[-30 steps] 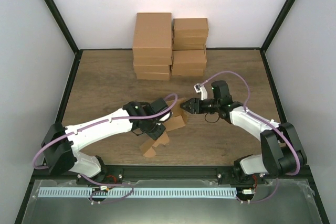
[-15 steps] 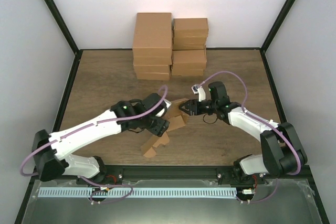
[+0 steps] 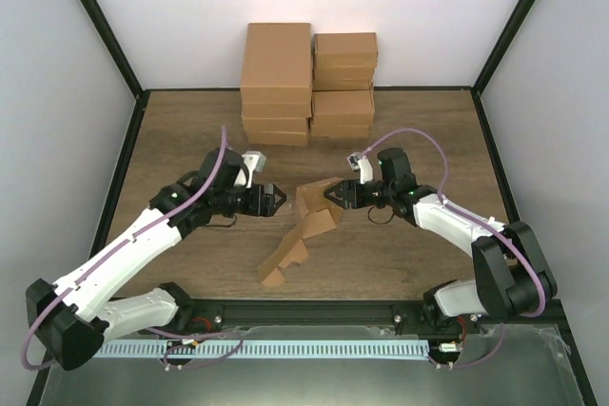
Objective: Fold the paper box
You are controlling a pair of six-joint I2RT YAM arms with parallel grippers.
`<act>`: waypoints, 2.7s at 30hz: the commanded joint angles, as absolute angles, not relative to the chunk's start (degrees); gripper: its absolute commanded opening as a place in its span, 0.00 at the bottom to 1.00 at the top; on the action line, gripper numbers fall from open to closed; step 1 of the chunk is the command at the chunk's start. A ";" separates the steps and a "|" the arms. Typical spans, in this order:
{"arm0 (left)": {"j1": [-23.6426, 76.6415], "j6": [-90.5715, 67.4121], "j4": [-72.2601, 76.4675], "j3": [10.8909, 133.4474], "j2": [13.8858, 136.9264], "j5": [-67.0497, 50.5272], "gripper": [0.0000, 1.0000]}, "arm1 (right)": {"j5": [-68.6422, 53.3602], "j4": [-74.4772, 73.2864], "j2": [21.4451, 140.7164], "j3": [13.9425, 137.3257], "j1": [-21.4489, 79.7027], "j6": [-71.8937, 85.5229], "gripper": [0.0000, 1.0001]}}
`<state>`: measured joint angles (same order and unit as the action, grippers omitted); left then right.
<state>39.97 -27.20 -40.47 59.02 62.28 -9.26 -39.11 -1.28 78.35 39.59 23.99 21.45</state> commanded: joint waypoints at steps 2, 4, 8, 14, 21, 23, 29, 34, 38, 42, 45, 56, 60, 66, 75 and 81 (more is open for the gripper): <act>34.46 -31.62 -28.28 49.36 61.55 -22.65 0.79 | -37.61 -3.59 78.40 39.97 24.79 21.33 0.53; 33.01 -32.72 -23.43 46.01 62.28 -25.82 0.80 | -37.89 -2.91 78.52 39.62 24.83 21.90 0.53; 31.21 -34.13 -16.22 40.78 63.55 -29.02 0.80 | -39.10 -0.60 78.83 38.57 24.79 23.73 0.53; 30.41 -34.56 -9.51 36.97 65.30 -32.33 0.80 | -40.11 1.03 79.03 37.68 24.83 25.35 0.53; 30.41 -34.68 -3.90 34.61 66.55 -34.81 0.80 | -40.69 0.88 78.67 37.95 24.88 25.49 0.53; 30.41 -34.79 -2.40 34.04 66.83 -35.53 0.80 | -40.69 0.79 78.66 37.97 24.87 25.65 0.53; 30.43 -34.53 0.06 32.84 67.20 -35.75 0.80 | -40.98 0.79 79.03 38.14 24.89 25.74 0.53; 30.46 -33.84 1.59 31.66 67.24 -35.22 0.80 | -41.02 0.77 79.05 38.15 24.92 25.96 0.53; 30.50 -33.84 3.69 30.16 66.92 -35.46 0.88 | -41.04 0.79 79.17 38.19 24.87 26.09 0.53; 30.50 -33.66 4.90 29.08 66.80 -35.43 1.00 | -41.09 0.79 79.38 38.36 24.87 26.23 0.53; 30.50 -33.50 5.67 28.51 67.53 -35.27 1.00 | -41.22 0.70 79.50 38.52 24.87 26.35 0.53; 31.20 -34.97 11.91 26.80 70.47 -35.68 0.98 | -41.94 1.17 79.55 38.42 24.89 26.83 0.53; 31.61 -35.50 13.20 26.72 71.39 -36.02 0.98 | -42.75 2.11 79.64 37.90 24.87 27.41 0.53; 32.14 -35.85 14.03 26.85 72.57 -35.14 0.95 | -42.97 2.45 79.80 37.78 24.87 27.69 0.53; 32.26 -37.24 15.31 26.85 75.95 -33.40 0.77 | -43.15 2.43 79.87 37.29 25.02 27.62 0.53; 32.24 -37.67 16.10 27.20 78.03 -33.46 0.66 | -41.91 1.43 79.87 37.41 24.97 26.99 0.53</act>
